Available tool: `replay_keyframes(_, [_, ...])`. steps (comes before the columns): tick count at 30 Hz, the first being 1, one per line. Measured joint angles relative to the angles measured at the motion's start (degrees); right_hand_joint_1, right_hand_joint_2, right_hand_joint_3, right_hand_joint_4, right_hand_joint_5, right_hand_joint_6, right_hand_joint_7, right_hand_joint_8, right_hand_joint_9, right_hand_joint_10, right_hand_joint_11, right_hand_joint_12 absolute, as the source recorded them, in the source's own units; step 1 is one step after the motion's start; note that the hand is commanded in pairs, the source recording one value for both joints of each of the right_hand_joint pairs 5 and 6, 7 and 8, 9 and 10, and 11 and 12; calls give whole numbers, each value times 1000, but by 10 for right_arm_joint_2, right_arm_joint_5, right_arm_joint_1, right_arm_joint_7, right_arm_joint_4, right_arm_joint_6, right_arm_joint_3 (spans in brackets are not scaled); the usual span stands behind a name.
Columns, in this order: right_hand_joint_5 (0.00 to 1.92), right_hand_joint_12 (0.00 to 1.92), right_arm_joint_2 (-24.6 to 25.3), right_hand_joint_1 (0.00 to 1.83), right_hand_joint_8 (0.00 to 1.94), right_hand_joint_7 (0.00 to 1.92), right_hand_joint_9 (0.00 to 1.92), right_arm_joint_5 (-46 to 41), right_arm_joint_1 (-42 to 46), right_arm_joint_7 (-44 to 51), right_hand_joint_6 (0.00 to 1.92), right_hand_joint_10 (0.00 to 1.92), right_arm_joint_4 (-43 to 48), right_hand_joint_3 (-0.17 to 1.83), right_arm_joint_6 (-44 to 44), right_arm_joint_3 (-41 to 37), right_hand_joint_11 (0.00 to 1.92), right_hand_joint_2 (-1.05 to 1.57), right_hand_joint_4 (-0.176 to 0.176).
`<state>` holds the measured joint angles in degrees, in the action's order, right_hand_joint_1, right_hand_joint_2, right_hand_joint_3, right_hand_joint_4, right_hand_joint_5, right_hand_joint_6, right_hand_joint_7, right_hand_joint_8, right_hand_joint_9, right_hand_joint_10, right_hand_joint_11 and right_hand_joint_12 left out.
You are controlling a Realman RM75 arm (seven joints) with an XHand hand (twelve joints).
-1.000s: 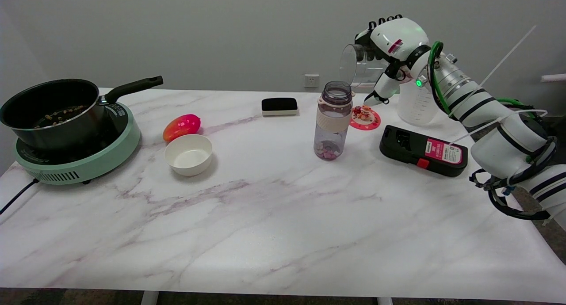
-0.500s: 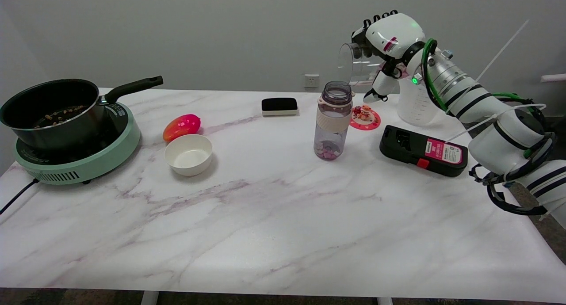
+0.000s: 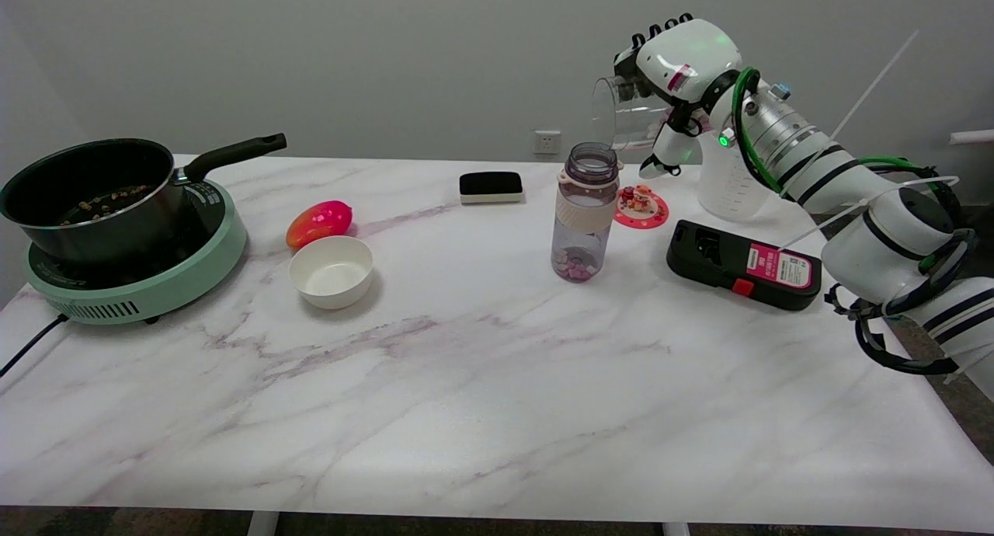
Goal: Pour the contents of the measuring cup into the bottle.
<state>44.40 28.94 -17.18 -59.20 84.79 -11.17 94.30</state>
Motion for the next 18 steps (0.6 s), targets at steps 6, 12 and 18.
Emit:
replay_keyframes(6, [1920,1392,0,1351,1920,1920,1677,16,-2,0,1920,1677,4,544,1,2,1392,1341,0])
replay_keyframes(12, [1920,1396,0,1320,1920,1920,1684,28,-3,0,1920,1684,8,495,1,4,1396,1391,0])
replay_keyframes(18, [1920,1393,-1,1311,1920,1920,1684,42,-5,0,1920,1684,12,470,1,6,1393,1406,0])
